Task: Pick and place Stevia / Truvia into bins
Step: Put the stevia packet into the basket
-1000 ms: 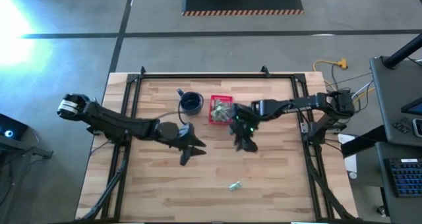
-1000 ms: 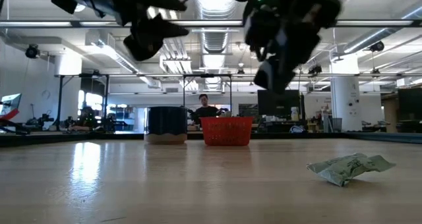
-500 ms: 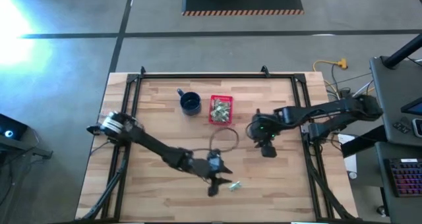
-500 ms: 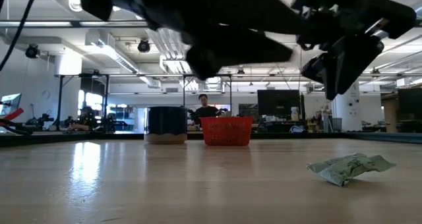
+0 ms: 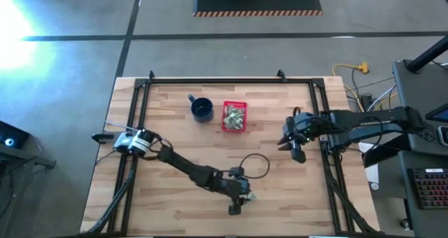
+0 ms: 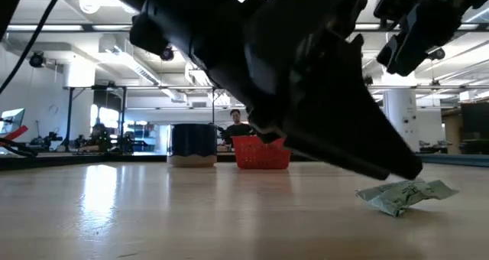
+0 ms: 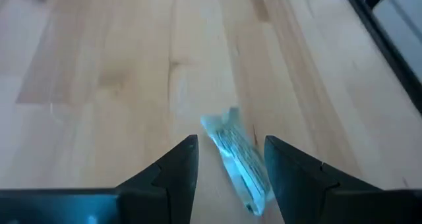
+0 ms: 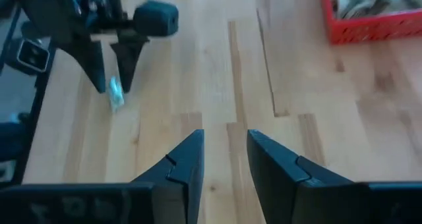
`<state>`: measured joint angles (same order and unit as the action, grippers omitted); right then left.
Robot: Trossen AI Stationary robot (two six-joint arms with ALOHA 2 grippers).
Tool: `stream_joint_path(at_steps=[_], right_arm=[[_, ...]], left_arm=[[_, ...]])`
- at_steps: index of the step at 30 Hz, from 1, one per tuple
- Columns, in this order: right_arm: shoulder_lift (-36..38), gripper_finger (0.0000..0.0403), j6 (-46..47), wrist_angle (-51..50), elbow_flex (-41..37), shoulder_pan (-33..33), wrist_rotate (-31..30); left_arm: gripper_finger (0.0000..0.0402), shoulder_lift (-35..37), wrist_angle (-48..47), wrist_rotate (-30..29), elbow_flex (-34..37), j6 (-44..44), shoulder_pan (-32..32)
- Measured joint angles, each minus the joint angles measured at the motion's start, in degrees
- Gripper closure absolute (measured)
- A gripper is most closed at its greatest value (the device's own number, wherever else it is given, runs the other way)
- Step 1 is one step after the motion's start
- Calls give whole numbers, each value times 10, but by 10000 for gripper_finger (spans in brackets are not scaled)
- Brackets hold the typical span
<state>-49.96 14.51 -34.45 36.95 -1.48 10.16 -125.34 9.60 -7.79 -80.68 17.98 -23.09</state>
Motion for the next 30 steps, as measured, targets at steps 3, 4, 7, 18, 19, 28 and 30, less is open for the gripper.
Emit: stream_joint_path(at_steps=[3,4,7,18,19,28,30], right_arm=[[29,296,9,1,-3,0,-24],[37,296,11,4,-3,0,-34],[52,298,13,6,-4,0,-58],[46,303,24,9,-4,0,-75],[43,303,27,9,-4,0,-75],[18,301,59,10,-7,0,-74],[17,301,68,10,-8,-1,-74]], left_arm=[[244,1,-33,2,0,-4,-2],[245,2,-42,2,1,-4,-3],[258,6,-62,15,2,-4,-6],[394,10,-103,30,-6,43,-12],[394,13,-106,29,-6,42,-12],[401,82,-179,-101,-3,36,17],[401,108,-219,-154,-1,35,32]])
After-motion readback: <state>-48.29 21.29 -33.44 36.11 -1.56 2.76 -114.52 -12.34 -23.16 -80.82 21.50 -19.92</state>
